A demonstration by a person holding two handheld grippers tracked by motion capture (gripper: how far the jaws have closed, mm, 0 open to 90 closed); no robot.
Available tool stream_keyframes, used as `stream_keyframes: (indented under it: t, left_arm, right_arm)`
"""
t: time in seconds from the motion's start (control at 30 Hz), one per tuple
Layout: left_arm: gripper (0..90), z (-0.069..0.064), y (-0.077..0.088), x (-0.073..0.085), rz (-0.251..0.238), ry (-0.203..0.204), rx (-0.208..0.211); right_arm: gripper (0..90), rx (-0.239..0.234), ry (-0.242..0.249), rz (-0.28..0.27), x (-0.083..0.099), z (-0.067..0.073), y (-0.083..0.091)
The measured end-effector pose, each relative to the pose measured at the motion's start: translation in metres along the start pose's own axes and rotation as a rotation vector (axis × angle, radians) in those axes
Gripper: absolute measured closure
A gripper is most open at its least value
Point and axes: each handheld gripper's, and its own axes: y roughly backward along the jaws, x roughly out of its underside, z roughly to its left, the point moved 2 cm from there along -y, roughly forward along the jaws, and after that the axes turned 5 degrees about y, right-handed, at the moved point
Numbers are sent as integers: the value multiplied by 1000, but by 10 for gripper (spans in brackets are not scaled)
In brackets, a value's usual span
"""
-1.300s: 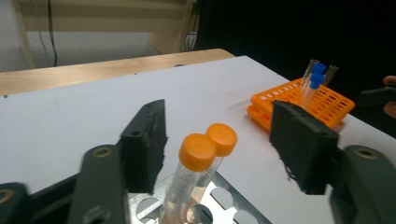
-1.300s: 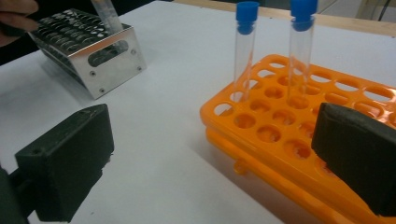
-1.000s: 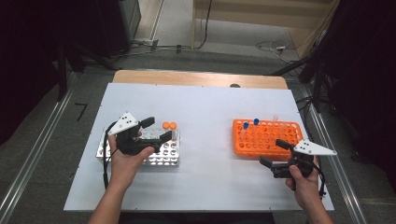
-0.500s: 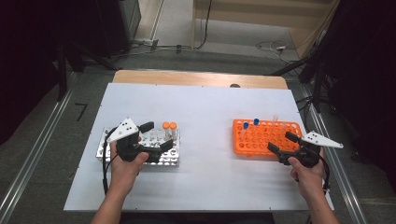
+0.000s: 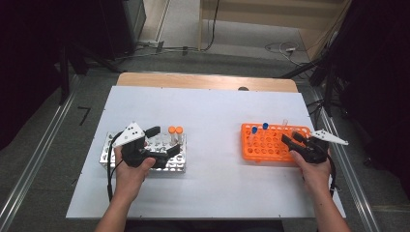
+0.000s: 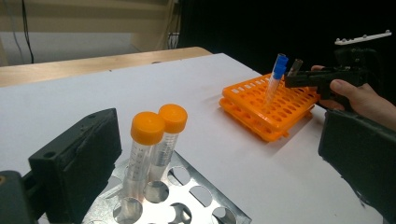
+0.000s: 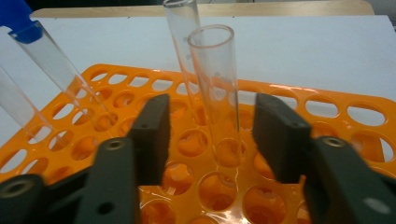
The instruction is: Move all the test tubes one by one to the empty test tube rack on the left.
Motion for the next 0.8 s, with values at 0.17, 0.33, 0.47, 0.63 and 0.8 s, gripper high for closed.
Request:
stream_keyframes:
  t: [0.17, 0.33, 0.47, 0.63, 0.8]
  left_arm:
    - [0, 0, -1, 1, 1, 3, 1]
    - [0, -1, -3, 2, 8, 0, 1]
    - [0, -1, -3, 2, 10, -3, 3]
    - [0, -1, -3, 2, 10, 2, -2]
    - [0, -1, -3, 2, 9, 1, -2]
  right_arm:
    - [609, 12, -10, -9, 6, -3, -3]
    - [661, 19, 4, -18, 7, -2, -3]
    - [702, 28, 18, -21, 8, -2, -4]
    - [704, 35, 15, -27, 8, -2, -5]
    - [731, 65, 30, -37, 8, 0, -7]
